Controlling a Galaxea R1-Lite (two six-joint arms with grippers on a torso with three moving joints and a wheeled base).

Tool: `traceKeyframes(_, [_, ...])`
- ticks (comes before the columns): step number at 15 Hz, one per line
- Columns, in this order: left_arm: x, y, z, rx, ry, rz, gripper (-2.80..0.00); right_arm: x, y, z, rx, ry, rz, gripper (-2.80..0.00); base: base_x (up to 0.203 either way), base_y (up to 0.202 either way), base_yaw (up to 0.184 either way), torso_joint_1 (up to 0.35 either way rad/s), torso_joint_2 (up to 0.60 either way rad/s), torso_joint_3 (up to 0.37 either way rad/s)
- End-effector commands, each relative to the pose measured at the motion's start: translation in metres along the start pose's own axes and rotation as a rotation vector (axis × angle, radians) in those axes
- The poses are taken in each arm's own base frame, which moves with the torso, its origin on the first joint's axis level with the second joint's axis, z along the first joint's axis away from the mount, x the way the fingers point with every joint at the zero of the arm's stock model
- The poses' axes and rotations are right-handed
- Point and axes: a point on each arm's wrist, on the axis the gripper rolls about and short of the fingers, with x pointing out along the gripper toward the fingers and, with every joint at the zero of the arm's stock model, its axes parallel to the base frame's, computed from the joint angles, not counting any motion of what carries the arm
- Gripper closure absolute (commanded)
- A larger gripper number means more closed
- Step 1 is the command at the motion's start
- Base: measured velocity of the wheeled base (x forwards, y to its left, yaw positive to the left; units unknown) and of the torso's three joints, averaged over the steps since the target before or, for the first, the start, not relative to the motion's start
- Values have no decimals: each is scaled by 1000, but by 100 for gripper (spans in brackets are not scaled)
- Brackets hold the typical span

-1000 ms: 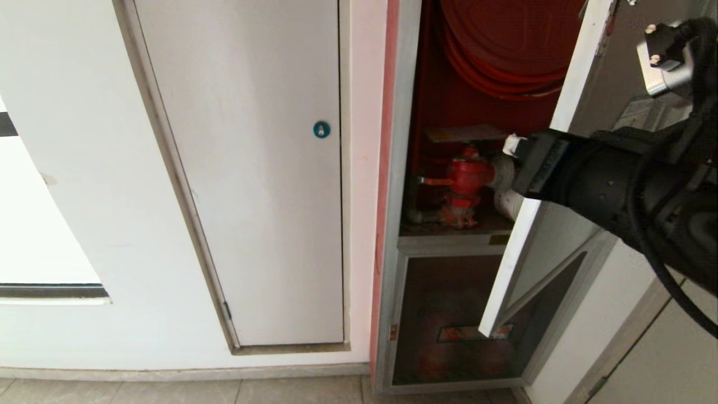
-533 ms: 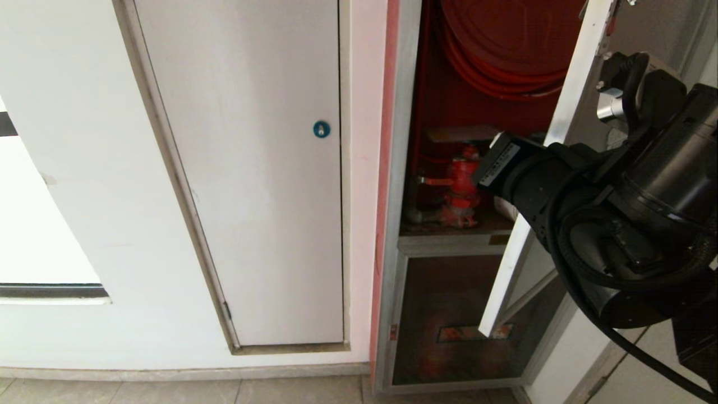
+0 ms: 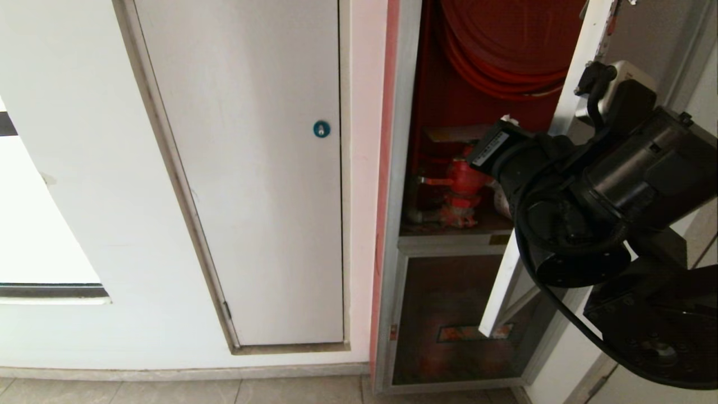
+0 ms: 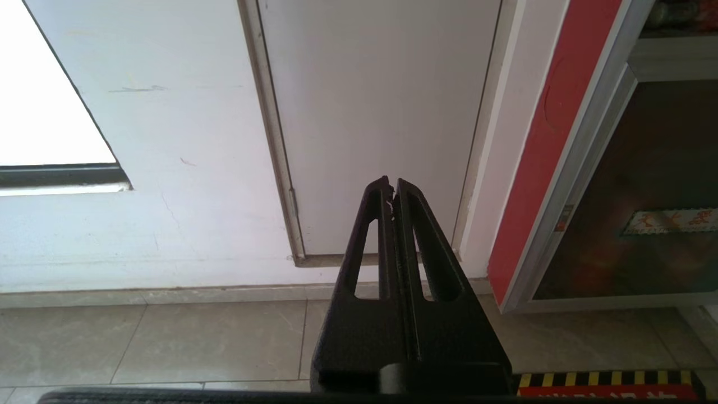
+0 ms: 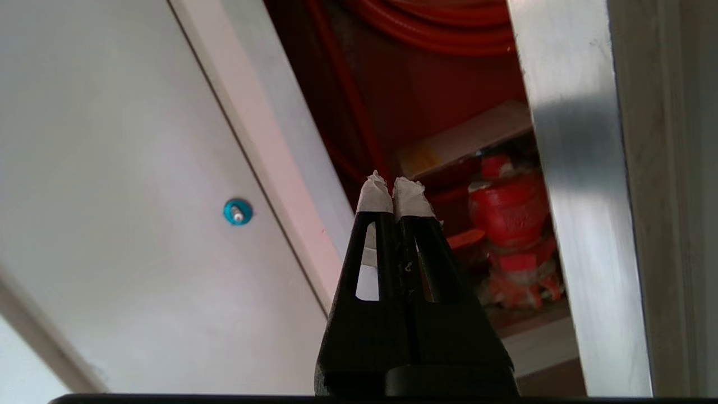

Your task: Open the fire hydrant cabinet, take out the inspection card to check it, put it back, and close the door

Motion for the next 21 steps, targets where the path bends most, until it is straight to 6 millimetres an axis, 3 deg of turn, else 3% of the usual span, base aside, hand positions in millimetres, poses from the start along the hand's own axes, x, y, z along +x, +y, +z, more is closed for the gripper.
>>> traceKeyframes(1, [0,0,0,0,1,1,0,9,-5,-2,-6,-16,-20,0,0,0,0,0,0,0])
traceKeyframes(4, [0,0,0,0,1,0,0,23,-9,8,7,-63,-48,0,0,0,0,0,0,0])
traceKeyframes(10, [0,0,0,0,1,1,0,19,-12,21,13,-71,-53,0,0,0,0,0,0,0])
traceKeyframes(21, [0,0,0,0,1,0,0,14,-24,25,-10,-69,-74,0,0,0,0,0,0,0])
